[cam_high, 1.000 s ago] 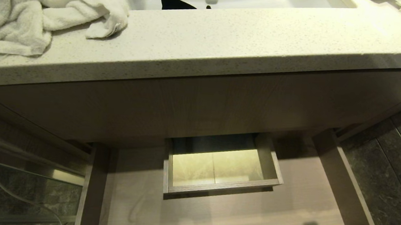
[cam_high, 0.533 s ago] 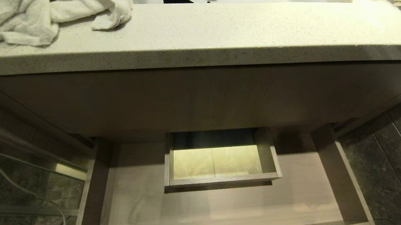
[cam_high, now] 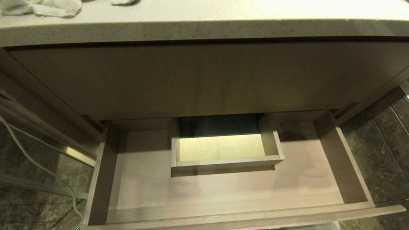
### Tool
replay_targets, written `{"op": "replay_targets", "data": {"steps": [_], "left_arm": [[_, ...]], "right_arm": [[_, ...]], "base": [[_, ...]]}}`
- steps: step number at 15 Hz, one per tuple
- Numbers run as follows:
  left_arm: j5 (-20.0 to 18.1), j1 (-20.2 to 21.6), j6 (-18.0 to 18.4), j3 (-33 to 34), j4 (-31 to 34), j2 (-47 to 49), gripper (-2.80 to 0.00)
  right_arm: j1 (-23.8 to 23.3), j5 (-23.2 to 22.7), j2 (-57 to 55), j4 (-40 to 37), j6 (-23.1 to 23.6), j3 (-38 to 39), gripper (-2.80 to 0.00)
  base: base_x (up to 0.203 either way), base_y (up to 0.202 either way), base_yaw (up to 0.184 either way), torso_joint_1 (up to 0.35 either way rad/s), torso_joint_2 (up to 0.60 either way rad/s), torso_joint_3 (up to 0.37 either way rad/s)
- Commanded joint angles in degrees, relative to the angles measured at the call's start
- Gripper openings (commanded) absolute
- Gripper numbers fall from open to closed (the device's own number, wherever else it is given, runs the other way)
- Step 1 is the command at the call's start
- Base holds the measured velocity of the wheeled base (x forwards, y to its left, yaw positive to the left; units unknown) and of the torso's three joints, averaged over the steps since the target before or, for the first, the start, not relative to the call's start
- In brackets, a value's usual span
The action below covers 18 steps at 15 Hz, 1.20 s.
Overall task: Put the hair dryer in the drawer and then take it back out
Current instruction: Close the drawer
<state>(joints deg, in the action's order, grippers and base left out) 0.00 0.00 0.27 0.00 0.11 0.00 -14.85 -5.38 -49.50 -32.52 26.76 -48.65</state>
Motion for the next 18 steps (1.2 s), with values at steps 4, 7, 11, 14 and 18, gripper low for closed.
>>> {"op": "replay_targets", "data": {"steps": [4,7,11,14,18], "left_arm": [[0.0,0.0,0.0,0.09,-0.02,0.0,-2.8],[0.0,0.0,0.0,0.09,-0.02,0.0,-2.8],[0.0,0.0,0.0,0.09,-0.02,0.0,-2.8],[0.0,0.0,0.0,0.09,-0.02,0.0,-2.8],[0.0,0.0,0.0,0.02,-0.02,0.0,-2.8]], "right_arm": [[-0.01,0.01,0.98,-0.05,0.08,0.83,-2.8],[-0.01,0.01,1.42,-0.08,0.05,1.36,-2.8],[-0.01,0.01,1.32,0.03,0.05,1.2,-2.8],[0.04,0.1,1.87,0.27,0.06,2.02,-2.8],[0.03,-0.02,3.39,1.11,0.14,3.86,-2.8]], "base": [[0.0,0.0,0.0,-0.34,-0.06,-0.405],[0.0,0.0,0.0,-0.098,-0.02,-0.119],[0.0,0.0,0.0,-0.007,0.0,-0.009],[0.0,0.0,0.0,0.0,0.0,0.0],[0.0,0.0,0.0,0.0,0.0,0.0]]}}
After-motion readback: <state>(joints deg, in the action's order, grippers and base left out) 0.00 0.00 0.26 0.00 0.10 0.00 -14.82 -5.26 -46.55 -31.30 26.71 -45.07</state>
